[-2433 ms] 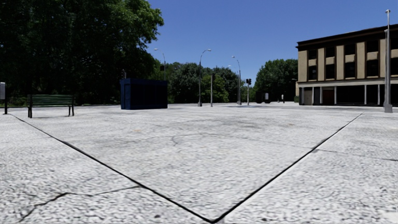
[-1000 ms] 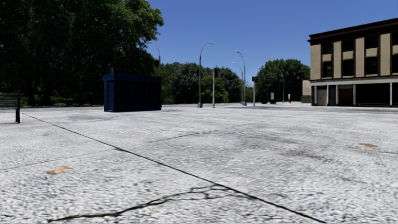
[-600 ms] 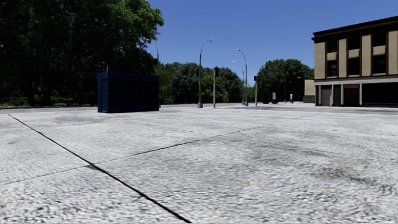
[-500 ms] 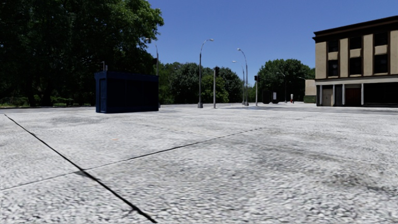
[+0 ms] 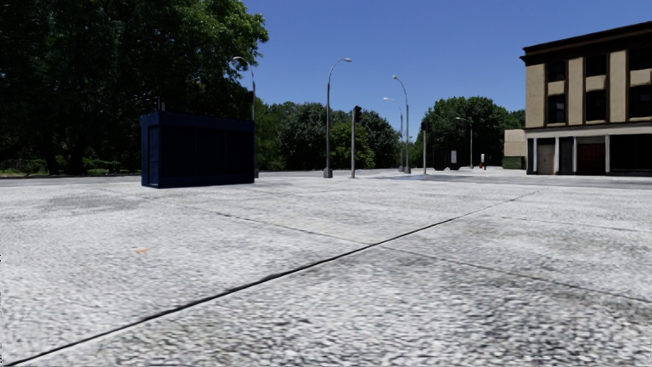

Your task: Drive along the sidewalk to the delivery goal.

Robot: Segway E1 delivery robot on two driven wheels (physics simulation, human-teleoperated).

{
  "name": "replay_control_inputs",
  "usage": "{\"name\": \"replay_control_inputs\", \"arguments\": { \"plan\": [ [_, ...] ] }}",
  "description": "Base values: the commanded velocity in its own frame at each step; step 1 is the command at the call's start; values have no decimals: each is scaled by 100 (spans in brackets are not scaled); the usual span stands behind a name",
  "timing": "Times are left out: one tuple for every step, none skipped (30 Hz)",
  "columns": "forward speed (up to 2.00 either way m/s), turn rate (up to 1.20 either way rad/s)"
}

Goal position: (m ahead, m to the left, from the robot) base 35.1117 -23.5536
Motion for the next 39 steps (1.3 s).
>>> {"name": "replay_control_inputs", "arguments": {
  "plan": [
    [200,0],
    [200,0],
    [200,0],
    [200,0],
    [200,0],
    [200,0],
    [200,0],
    [200,0],
    [200,0],
    [200,0],
    [200,0],
    [200,0],
    [200,0],
    [200,0],
    [200,0],
    [200,0],
    [200,0],
    [200,0],
    [200,0],
    [200,0],
    [200,0],
    [200,0],
    [200,0],
    [200,0],
    [200,0],
    [200,0],
    [200,0],
    [200,0],
    [200,0],
    [200,0],
    [200,0],
    [200,0],
    [200,0],
    [200,0],
    [200,0],
    [200,0],
    [200,0],
    [200,0],
    [200,0]
  ]
}}
